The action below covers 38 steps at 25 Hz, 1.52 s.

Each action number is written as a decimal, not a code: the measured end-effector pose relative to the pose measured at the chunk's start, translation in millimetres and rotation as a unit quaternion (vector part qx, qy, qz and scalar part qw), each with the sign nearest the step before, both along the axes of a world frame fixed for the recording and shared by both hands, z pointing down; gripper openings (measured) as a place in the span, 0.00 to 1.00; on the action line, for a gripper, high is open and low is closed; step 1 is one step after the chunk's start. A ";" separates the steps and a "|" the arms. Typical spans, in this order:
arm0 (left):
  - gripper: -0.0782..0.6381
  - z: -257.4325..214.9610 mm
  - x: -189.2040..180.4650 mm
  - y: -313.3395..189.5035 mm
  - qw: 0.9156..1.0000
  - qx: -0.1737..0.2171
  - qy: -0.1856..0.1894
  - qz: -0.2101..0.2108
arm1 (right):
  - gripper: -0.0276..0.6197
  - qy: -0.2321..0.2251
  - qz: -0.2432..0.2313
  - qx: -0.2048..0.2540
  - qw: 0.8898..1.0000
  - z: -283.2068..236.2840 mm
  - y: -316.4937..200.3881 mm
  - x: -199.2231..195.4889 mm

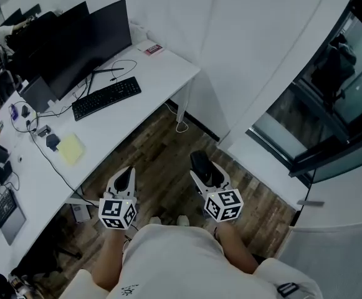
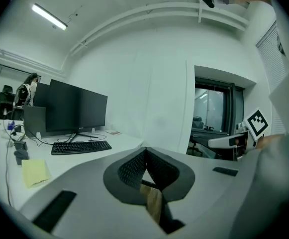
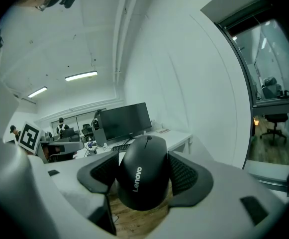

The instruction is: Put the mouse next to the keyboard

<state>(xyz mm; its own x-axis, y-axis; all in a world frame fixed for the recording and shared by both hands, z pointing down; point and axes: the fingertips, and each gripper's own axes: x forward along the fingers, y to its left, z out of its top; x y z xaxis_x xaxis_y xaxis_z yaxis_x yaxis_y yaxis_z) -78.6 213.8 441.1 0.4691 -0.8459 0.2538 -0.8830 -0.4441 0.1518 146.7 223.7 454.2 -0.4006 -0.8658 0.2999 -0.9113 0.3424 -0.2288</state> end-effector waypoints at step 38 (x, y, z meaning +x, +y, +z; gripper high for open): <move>0.12 25.2 -91.1 19.1 0.999 -0.013 0.022 0.028 | 0.53 0.017 0.017 -0.004 1.000 -3.4 18.2 -91.5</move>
<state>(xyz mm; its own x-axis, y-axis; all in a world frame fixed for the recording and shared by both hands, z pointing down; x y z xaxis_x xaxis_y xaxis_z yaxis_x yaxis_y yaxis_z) -169.7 232.9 466.3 0.5260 -0.8118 0.2535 -0.8496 -0.4876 0.2012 55.3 242.0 450.9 -0.3607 -0.8763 0.3193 -0.9296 0.3101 -0.1990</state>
